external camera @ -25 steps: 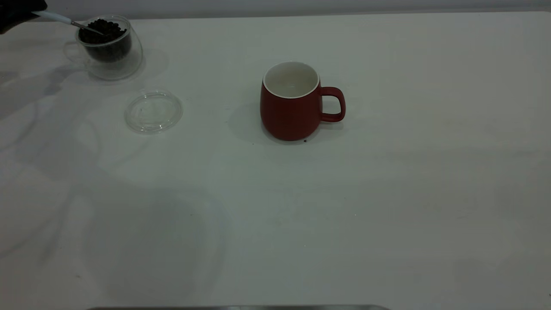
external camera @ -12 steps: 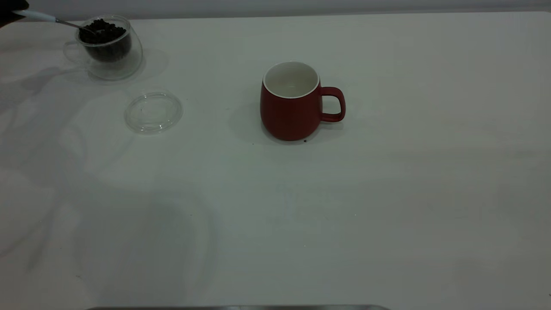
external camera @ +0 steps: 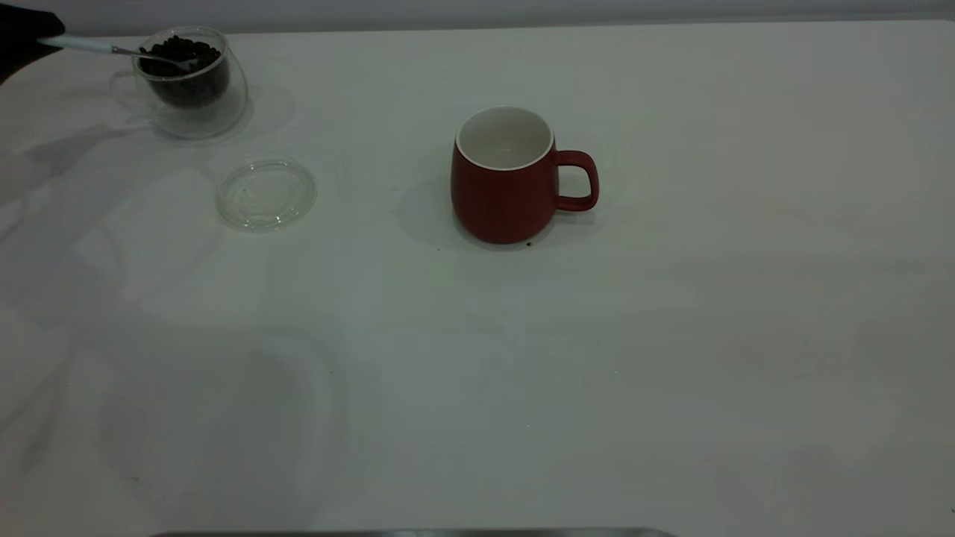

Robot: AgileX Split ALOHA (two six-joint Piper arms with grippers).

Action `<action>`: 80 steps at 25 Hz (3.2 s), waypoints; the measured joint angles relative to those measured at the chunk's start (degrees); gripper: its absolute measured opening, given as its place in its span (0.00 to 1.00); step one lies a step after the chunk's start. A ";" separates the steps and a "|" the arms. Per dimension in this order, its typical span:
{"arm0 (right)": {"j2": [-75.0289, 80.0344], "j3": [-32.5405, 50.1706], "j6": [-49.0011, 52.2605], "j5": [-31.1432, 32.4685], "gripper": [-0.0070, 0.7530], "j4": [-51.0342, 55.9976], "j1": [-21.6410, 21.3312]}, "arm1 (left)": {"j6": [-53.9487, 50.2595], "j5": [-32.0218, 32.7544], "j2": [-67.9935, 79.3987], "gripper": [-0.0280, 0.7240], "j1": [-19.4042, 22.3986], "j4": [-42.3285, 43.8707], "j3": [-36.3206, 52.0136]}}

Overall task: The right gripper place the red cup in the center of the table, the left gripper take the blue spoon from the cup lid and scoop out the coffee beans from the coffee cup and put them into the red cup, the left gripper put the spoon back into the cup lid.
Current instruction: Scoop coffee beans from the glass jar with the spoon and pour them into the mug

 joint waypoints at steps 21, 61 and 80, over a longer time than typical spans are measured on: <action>0.00 0.00 0.01 0.00 0.78 0.00 0.00 | -3.33 10.72 0.04 0.20 3.53 0.04 -0.06; 0.00 0.00 0.05 0.00 0.78 0.00 0.00 | -8.35 14.13 0.04 0.20 -19.48 1.96 -0.06; 0.00 0.00 -0.01 0.00 0.78 0.00 0.00 | -3.50 8.86 0.04 0.20 -28.73 1.96 -0.06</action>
